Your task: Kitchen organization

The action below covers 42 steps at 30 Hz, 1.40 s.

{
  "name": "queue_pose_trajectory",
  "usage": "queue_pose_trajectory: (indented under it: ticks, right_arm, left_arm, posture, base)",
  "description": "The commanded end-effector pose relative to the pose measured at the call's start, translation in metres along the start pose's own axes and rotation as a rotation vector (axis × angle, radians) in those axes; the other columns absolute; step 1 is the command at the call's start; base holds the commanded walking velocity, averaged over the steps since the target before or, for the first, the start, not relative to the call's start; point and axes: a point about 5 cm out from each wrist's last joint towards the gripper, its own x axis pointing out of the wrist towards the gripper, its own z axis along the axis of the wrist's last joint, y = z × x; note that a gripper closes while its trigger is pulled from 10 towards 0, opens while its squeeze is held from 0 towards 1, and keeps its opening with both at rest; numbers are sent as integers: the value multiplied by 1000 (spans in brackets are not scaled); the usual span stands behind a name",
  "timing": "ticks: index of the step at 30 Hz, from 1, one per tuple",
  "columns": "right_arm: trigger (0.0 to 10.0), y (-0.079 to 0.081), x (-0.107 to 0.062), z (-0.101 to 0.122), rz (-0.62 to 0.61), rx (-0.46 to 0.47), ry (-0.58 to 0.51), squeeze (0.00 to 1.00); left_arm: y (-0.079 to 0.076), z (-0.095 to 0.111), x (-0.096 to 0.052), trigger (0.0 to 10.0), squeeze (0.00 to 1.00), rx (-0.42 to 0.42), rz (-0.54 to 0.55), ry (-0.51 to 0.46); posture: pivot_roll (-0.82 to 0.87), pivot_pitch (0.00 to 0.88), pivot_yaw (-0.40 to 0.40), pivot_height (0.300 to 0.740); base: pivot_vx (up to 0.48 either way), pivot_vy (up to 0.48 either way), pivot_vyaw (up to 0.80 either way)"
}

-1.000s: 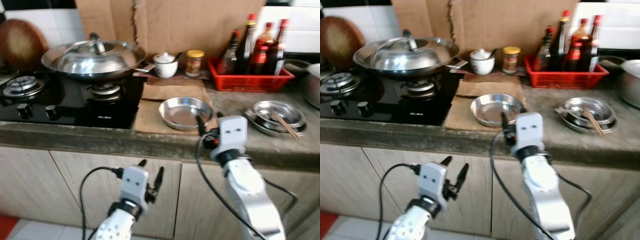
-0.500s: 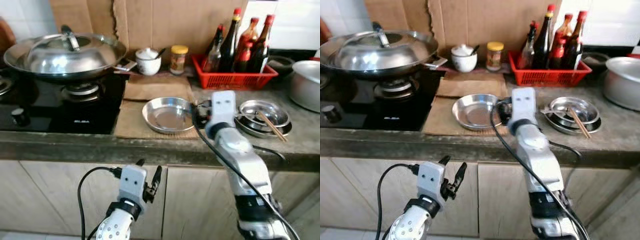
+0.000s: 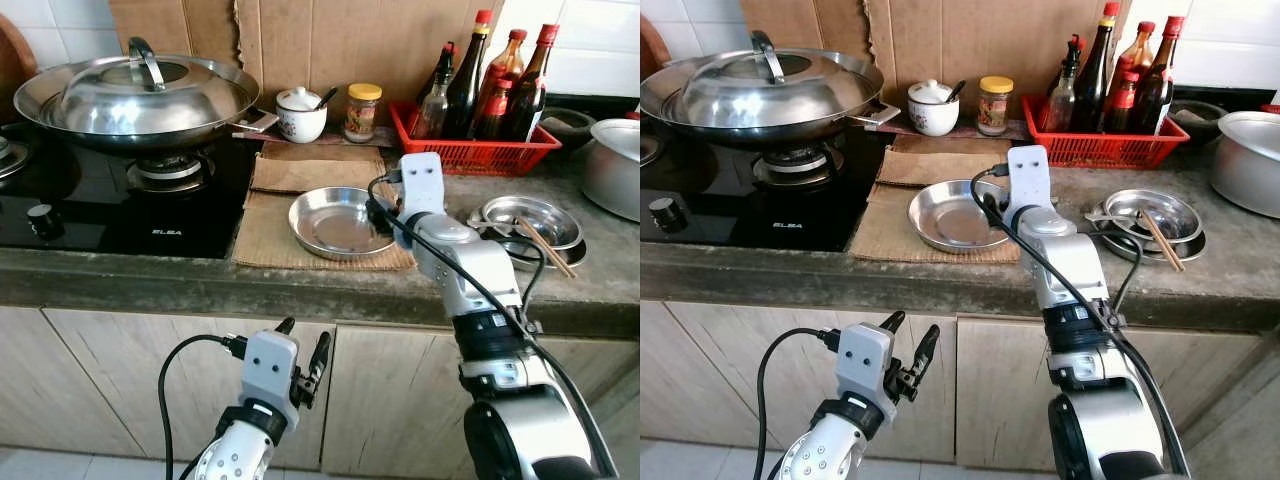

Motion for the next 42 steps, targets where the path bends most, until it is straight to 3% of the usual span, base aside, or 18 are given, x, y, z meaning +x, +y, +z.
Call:
queue_pose_trajectory:
  ticks: [1,10,22,31,37,38,42]
  right_arm:
    - [10000,-4,4,2,-20,27,37,0]
    - [10000,-8,14,1,-25,103,137,0]
    - [10000,-18,19,21,-81,148,88,0]
    - [10000,-13,24,-4,-71,118,225,0]
    - [10000,-6,24,-11,-12,185,296,0]
    - [0,-6,24,-11,-19,183,298,0]
    - [0,-6,24,-10,-23,193,299,0]
  left_arm:
    - [-1,3,-2,10000,0,1,4,-2]
    - [-5,3,-5,10000,0,-6,-2,4]
    - [-5,2,-5,10000,0,-8,0,10]
    - [-4,3,-3,10000,0,-9,8,8]
    - [-4,2,-3,10000,0,-4,10,9]
    - [-4,2,-2,10000,0,-2,9,9]
    - [-3,2,-2,10000,0,-1,10,10]
  posture:
    - [67,20,-95,740]
    - [68,21,-102,740]
    - [67,26,-106,740]
    - [67,32,-108,740]
    - [62,31,-104,740]
    - [63,32,-104,740]
    - [66,36,-102,740]
  base:
    - [0,0,0]
    - [0,0,0]
    - [0,0,0]
    - [0,0,0]
    - [0,0,0]
    - [0,0,0]
    - [0,0,0]
